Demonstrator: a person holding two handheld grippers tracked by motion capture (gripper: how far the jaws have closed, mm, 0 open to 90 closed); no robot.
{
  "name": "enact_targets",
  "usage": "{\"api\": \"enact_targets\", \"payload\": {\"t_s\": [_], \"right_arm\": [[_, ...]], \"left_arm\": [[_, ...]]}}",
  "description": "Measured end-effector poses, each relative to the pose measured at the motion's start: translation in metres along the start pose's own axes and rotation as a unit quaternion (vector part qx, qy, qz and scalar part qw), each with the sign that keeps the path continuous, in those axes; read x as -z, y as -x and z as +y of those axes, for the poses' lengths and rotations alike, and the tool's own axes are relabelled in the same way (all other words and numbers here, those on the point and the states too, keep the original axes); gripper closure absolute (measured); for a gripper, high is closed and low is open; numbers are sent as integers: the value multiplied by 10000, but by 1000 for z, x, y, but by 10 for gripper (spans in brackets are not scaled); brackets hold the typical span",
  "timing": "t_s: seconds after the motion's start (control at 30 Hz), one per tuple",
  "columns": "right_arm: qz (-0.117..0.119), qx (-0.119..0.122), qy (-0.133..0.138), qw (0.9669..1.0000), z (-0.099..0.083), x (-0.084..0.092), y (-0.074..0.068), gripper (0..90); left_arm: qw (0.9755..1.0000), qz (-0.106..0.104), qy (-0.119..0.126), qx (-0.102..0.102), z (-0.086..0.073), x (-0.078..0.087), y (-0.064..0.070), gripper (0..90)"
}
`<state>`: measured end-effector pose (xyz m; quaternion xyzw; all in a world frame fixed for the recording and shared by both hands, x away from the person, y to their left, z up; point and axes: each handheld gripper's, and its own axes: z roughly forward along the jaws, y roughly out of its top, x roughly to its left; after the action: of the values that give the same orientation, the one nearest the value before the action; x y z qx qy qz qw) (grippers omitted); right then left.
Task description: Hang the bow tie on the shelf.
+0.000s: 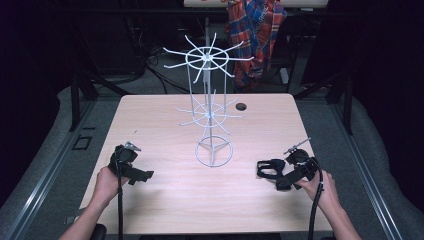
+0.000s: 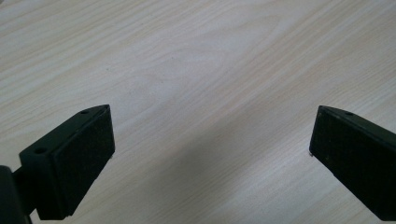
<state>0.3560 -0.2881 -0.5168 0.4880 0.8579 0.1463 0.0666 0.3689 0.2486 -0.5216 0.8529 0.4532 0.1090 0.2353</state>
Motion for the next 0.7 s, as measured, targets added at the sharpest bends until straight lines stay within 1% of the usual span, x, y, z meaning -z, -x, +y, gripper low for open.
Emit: {"api": "enact_targets", "payload": {"t_s": [0.07, 0.1, 0.13, 0.17, 0.2, 0.23, 0.33, 0.37, 0.4, 0.43, 0.47, 0.5, 0.53, 0.57, 0.6, 0.67, 0.7], "right_arm": [[-14, 8, -11, 10000, 1, -2, -1, 0], [-57, -6, 92, 9999, 2, -3, -3, 0], [-57, -6, 92, 9999, 2, -3, -3, 0], [-47, -59, 184, 9998, 4, -2, -4, 0], [-47, -59, 184, 9998, 4, -2, -4, 0], [39, -88, 208, 9997, 5, -4, -6, 0], [-31, -34, 186, 9998, 6, -6, -8, 0], [63, -97, 260, 9996, 7, -9, -9, 0], [63, -97, 260, 9996, 7, -9, -9, 0], [13, -38, 148, 9999, 8, -12, -8, 0], [13, -38, 148, 9999, 8, -12, -8, 0], [-36, -54, 174, 9998, 8, -13, -8, 2], [-64, -86, 227, 9997, 8, -14, -7, 115], [-89, -73, 236, 9997, 8, -14, -6, 149], [-45, -142, 259, 9996, 8, -16, -7, 158], [-108, -89, 152, 9998, 9, -19, -7, 223], [-89, -82, 141, 9998, 10, -21, -8, 256]], "left_arm": [[10000, -1, 4, -2, 0, 0, 0, 3], [10000, 3, 4, -1, 0, 0, 0, 3], [10000, 3, 4, -1, 0, 0, 0, 3], [10000, 0, 4, 0, 0, 0, -1, 3], [10000, 0, 4, 0, 0, 0, -1, 3], [10000, -11, -4, -6, 0, -1, 0, 3], [10000, -18, -3, -22, 1, -1, 0, 3], [10000, -23, -8, -27, 1, -1, 0, 3], [10000, -17, -17, -19, 1, -1, 1, 3], [10000, -26, -29, -21, 2, -2, 1, 3], [10000, -26, -29, -21, 2, -2, 1, 3], [10000, -37, -31, -38, 2, -2, 1, 3], [10000, -34, -31, -40, 2, -2, 1, 3], [10000, -36, -34, -43, 2, -3, 1, 3], [10000, -36, -34, -43, 2, -3, 1, 3], [10000, -35, -54, -43, 2, -4, 2, 3], [10000, -38, -64, -46, 3, -4, 2, 3]]}}
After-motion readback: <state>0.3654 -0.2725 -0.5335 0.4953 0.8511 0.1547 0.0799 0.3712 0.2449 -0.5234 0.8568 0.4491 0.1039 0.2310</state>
